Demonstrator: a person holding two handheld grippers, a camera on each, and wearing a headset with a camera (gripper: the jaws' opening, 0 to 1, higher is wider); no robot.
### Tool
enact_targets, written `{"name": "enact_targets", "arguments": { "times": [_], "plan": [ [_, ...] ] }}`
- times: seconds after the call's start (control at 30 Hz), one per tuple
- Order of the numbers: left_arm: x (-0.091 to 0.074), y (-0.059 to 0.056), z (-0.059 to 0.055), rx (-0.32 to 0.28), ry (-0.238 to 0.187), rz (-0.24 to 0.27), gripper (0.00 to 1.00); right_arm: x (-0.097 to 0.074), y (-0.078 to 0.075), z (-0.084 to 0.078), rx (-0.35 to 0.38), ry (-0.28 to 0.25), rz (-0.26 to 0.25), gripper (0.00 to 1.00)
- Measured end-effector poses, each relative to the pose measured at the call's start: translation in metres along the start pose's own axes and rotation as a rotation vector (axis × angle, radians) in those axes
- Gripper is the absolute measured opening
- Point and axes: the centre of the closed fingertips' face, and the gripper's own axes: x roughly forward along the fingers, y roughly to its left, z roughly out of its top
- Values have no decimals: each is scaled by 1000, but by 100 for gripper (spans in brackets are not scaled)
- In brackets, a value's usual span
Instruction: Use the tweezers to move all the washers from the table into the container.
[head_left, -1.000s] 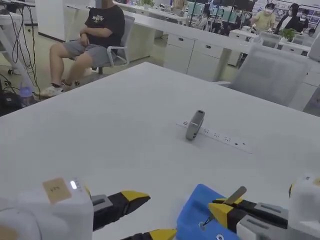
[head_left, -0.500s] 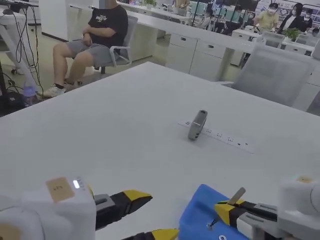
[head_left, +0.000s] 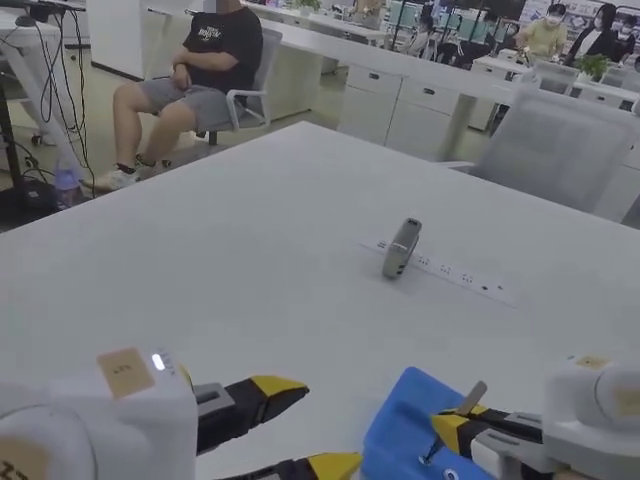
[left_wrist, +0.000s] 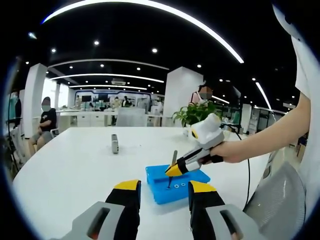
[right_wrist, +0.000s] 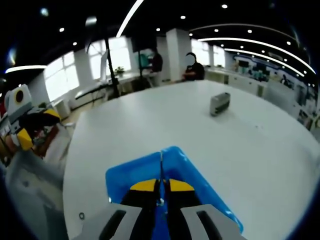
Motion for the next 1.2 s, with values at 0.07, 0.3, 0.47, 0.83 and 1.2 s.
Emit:
{"name": "enact_targets", "arguments": {
  "times": [0.07,0.3,0.47,0.83,1.2],
  "plan": [
    [0,0,0,0,0,0,36,0,-2,0,9,-7,-1,3],
    [0,1,0,0,-1,3,36,-1,-1,0,6,-9,-2,3],
    [-1,1,0,-1,-3,5,36,-2,1,0,7,-9,-3,4],
    [-1,1,1,-3,-7,8,36,-15,4,11,-9,-43,3,4],
    [-1,1,1,3,-5,12,38,-39,27,32,-24,-113,26,4]
  ]
}}
